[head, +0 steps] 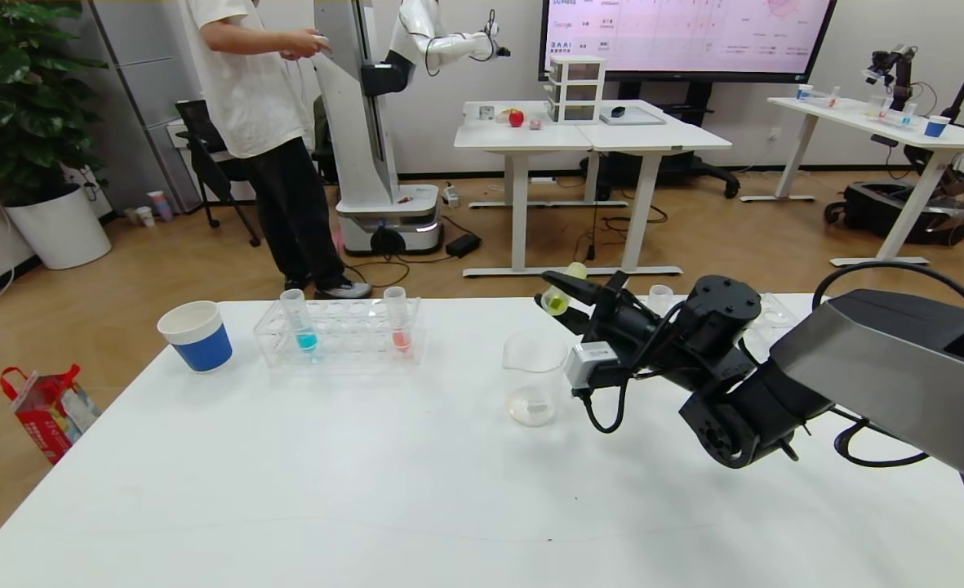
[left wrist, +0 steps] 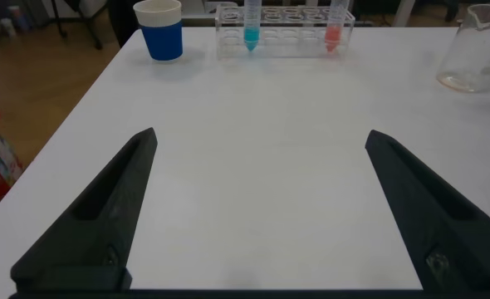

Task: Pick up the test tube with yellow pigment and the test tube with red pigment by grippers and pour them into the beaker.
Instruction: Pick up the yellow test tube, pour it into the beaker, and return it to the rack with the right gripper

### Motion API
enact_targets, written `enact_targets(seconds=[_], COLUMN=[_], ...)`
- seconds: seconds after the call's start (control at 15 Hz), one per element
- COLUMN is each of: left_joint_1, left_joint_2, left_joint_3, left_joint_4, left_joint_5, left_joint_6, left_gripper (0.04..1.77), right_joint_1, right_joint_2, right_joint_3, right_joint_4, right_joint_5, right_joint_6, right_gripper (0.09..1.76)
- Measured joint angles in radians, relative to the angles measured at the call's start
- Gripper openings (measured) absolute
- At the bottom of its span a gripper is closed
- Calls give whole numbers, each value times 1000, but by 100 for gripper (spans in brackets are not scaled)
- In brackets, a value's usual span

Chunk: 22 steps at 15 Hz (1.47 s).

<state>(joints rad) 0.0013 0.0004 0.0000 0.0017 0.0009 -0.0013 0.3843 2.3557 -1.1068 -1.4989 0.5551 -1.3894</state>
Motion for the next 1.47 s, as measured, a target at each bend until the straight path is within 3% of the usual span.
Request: enact_targets(seconds=[1.47], left_joint_1=[0], left_joint_2=[0], left_joint_3=[0], left_joint_4=[0], left_joint_5=[1], left_joint_6=[0], left_gripper=[175], right_joint_1=[13], right_joint_2=[0], right_joint_3=[-17], right_joint_4=[22], right_joint_5=[40], right_joint_6=[-285], right_gripper=[51])
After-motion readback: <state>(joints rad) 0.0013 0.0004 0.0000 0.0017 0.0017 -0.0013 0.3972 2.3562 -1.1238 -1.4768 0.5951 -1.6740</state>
